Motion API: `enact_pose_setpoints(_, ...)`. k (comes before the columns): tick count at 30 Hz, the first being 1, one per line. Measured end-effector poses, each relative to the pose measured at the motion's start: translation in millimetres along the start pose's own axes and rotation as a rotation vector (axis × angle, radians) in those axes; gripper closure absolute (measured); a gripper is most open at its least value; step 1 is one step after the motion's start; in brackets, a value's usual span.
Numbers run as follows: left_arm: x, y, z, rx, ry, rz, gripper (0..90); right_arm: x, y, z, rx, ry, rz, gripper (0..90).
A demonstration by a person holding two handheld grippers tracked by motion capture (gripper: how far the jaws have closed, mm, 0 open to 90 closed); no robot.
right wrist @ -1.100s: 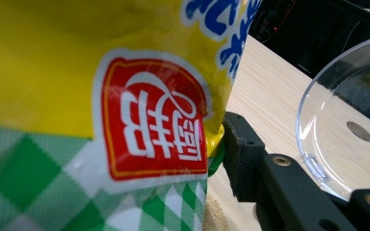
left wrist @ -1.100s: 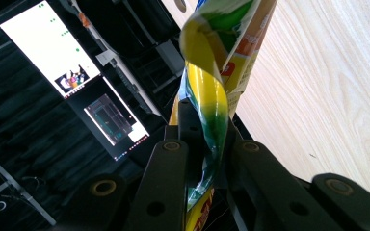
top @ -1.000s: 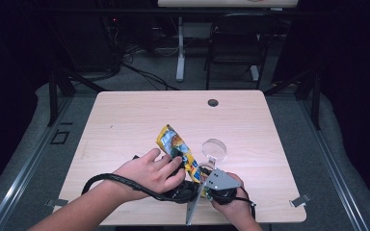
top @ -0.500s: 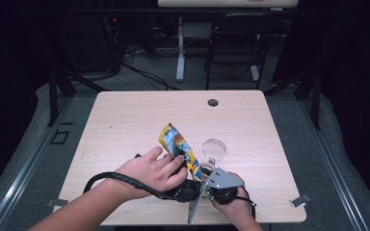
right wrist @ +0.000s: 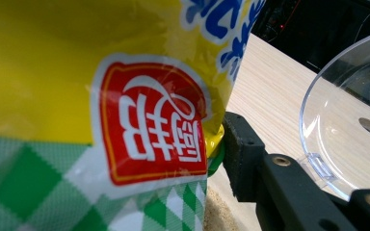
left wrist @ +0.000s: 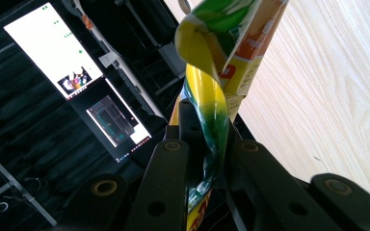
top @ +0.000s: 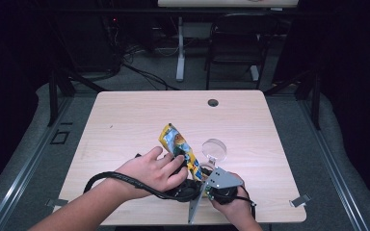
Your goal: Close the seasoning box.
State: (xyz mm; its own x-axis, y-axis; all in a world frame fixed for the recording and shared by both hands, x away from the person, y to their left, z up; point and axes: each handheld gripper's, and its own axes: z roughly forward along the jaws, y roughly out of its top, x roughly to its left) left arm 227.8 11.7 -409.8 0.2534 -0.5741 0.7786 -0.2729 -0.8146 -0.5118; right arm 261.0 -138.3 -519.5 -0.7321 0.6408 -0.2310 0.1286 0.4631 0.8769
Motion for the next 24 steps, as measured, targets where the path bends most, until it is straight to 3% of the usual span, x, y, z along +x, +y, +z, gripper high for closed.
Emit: enact_pose_setpoints(24, 2.0, 0.3, -0.2, -0.001, -0.005, 0.004, 88.4, 0.0, 0.3, 0.2, -0.004, 0.007, 0.007, 71.4)
